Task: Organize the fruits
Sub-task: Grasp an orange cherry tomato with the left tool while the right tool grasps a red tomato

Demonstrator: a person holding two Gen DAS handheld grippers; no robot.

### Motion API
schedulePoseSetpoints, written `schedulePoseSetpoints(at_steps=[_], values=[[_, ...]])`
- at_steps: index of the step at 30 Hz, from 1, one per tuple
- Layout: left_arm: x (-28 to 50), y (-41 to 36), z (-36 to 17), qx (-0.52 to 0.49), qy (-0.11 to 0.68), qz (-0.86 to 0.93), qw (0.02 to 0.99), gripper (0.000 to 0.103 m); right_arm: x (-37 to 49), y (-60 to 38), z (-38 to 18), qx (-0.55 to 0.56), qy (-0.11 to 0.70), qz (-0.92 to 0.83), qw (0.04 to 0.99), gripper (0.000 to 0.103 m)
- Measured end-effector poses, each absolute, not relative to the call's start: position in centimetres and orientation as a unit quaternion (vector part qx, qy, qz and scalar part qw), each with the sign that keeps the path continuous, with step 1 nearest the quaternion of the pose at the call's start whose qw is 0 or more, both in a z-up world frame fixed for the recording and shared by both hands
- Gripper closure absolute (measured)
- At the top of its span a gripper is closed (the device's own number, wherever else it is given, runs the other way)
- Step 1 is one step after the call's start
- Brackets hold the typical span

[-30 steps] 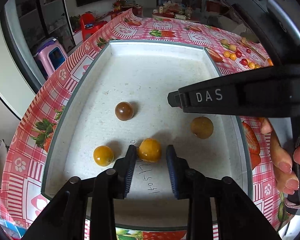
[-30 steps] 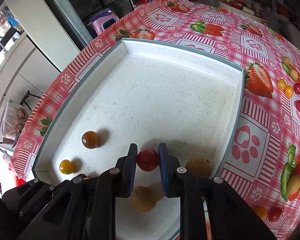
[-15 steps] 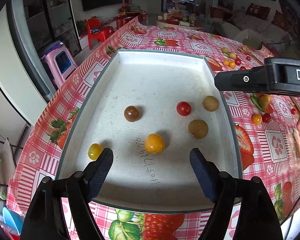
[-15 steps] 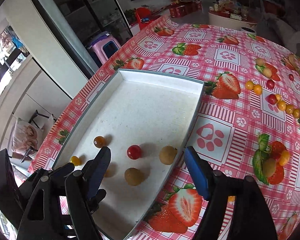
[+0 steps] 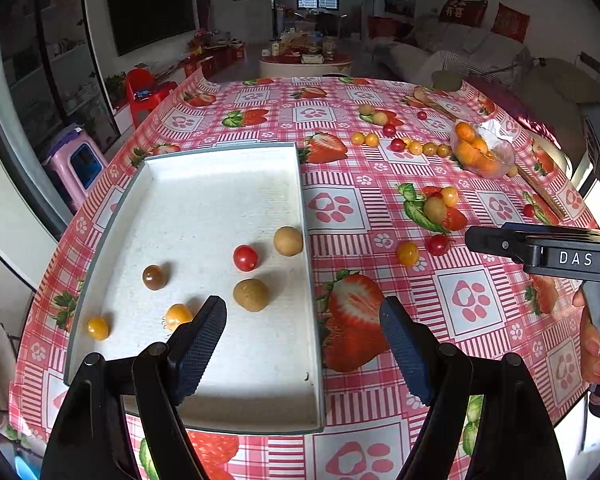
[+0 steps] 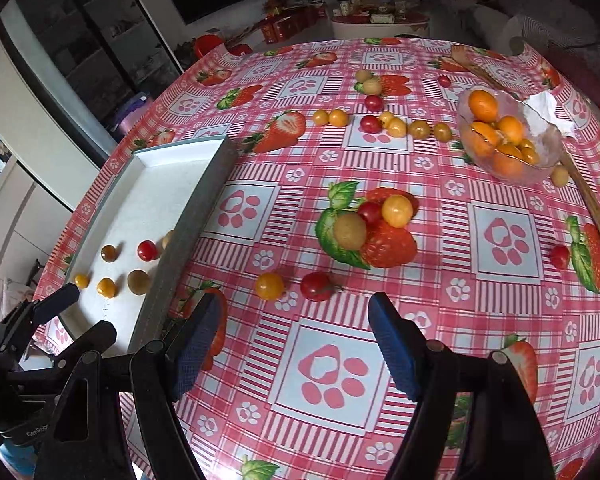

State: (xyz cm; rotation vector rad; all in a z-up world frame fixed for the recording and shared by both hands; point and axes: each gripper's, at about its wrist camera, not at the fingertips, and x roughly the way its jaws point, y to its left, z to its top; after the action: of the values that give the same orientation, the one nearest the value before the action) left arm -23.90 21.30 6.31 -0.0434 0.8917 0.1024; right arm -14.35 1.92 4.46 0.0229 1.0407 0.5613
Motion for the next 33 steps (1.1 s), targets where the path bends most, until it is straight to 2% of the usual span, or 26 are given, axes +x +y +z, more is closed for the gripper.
schedulePoseSetpoints(at_steps=[9,16,33], values=[[-20.5,15.1,4.5,0.012,0.443,0.027,0.896,0.023,-12.0,-8.9,2.9,0.049,0.49,0.159,0.856,0.024],[-17.8,14.6,2.3,0.01,0.461,0.047,0.886,0.023,-10.6,-14.1,1.2,0.066,0.488,0.111,0.863,0.024],[-15.0,14.3,0.3,0.009,0.473,0.052,0.879,0.023,-6.1,-11.8,-0.5,-0.007,0.462,0.072,0.884,0.025]])
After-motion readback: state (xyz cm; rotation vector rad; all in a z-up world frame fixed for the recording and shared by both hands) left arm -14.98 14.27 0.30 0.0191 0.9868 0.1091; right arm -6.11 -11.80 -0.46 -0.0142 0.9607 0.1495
